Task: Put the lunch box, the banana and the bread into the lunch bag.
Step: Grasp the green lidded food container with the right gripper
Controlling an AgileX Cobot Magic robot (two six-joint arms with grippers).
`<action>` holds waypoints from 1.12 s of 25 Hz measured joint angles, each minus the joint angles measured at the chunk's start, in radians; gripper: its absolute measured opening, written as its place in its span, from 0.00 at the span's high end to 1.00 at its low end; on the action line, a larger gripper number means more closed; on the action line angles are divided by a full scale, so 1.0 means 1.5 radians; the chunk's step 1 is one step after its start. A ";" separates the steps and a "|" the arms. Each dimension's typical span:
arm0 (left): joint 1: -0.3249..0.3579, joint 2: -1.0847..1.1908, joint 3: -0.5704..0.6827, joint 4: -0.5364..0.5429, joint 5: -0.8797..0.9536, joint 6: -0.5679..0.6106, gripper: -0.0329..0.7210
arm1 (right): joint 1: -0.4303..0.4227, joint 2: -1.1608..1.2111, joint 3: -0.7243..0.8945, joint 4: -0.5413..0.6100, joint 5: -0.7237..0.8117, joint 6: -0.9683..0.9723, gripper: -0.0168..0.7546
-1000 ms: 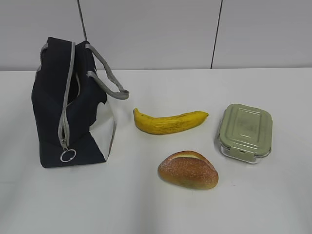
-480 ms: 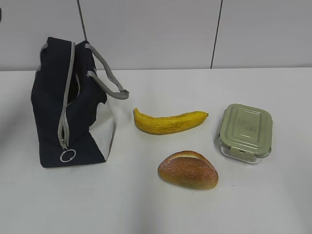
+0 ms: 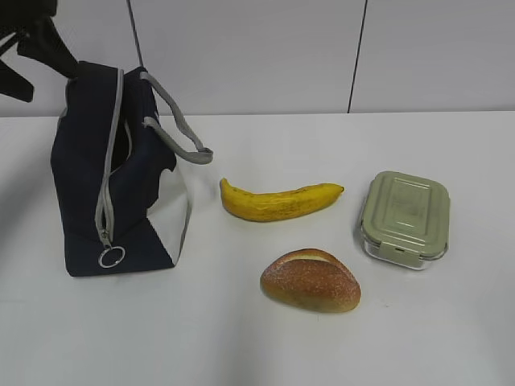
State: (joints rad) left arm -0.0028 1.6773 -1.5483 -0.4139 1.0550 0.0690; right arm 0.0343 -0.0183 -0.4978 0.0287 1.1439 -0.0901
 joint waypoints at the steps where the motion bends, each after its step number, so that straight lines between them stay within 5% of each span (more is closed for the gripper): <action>1: 0.000 0.016 -0.008 -0.009 -0.002 0.007 0.29 | 0.000 0.000 0.000 0.000 0.000 0.000 0.30; 12: -0.006 0.083 -0.024 -0.037 -0.005 0.038 0.47 | 0.000 0.000 0.000 0.000 0.000 0.000 0.30; 23: -0.006 0.083 -0.025 -0.040 -0.002 0.040 0.95 | 0.000 0.000 0.000 0.000 0.000 0.000 0.30; 28: -0.006 0.083 -0.025 -0.040 0.002 0.041 0.96 | 0.000 0.000 0.000 0.000 0.000 0.000 0.30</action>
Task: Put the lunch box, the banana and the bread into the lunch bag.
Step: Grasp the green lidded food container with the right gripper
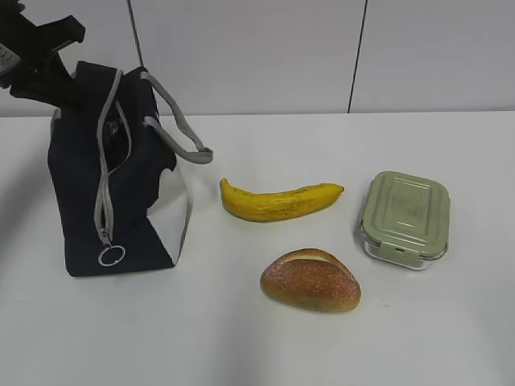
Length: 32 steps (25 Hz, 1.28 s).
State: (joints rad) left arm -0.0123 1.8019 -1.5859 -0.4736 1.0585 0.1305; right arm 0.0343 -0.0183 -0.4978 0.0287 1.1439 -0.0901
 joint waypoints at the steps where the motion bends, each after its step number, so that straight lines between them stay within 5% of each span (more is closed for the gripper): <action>1: 0.000 0.000 0.000 0.000 0.003 0.000 0.96 | 0.000 0.000 0.000 0.000 0.000 0.000 0.30; 25: 0.000 0.000 -0.001 -0.029 0.039 0.012 0.96 | 0.000 0.004 -0.030 -0.003 -0.001 0.001 0.30; 32: 0.000 0.000 -0.001 -0.038 0.041 0.012 0.96 | 0.000 0.177 -0.099 0.026 -0.055 0.048 0.30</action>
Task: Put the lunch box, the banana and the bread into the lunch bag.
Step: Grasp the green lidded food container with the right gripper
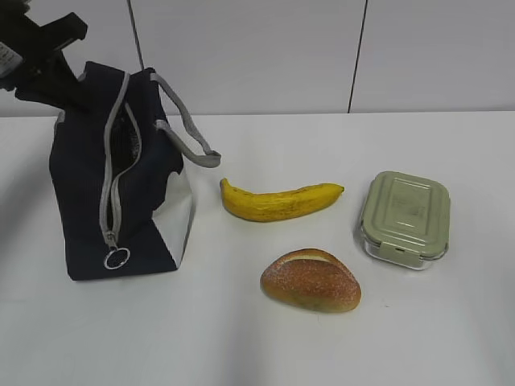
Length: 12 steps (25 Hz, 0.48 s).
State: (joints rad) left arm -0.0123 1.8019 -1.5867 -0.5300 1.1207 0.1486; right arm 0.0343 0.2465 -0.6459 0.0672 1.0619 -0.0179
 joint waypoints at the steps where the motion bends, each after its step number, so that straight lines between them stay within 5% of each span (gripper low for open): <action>1: 0.000 0.000 0.000 -0.005 0.000 0.000 0.96 | 0.000 0.031 -0.008 0.005 -0.006 0.002 0.30; 12: 0.000 0.000 0.000 -0.014 0.004 0.000 0.96 | 0.000 0.482 -0.120 0.098 -0.051 0.012 0.30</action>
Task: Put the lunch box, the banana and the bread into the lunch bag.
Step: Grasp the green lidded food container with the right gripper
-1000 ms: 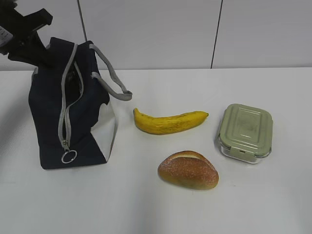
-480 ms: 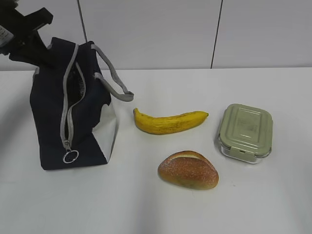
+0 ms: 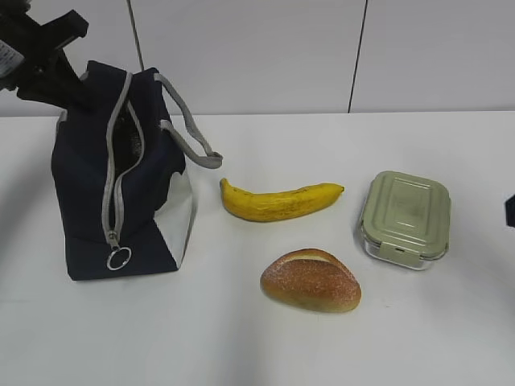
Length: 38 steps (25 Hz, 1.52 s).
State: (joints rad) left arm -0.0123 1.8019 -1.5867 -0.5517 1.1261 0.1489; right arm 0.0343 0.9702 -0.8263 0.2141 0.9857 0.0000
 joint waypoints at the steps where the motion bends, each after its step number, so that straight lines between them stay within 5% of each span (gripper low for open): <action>1: 0.000 0.000 0.000 0.000 0.000 0.000 0.96 | 0.000 0.038 -0.014 0.008 0.000 0.000 0.30; 11: 0.000 0.000 0.000 0.000 0.000 0.001 0.96 | 0.000 0.261 -0.127 0.054 -0.042 -0.035 0.30; 16: 0.000 0.000 0.000 0.000 0.000 0.001 0.96 | -0.043 0.306 -0.135 0.089 -0.057 -0.081 0.30; 27: 0.000 0.000 0.000 0.000 0.000 0.002 0.96 | -0.219 0.417 -0.137 0.313 -0.027 -0.371 0.30; 38: 0.000 0.000 0.000 -0.001 -0.003 0.002 0.96 | -0.237 0.576 -0.138 0.440 -0.027 -0.516 0.29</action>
State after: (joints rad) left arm -0.0123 1.8019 -1.5867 -0.5528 1.1219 0.1526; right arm -0.3209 1.8344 -1.0335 0.8743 0.9451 -0.7743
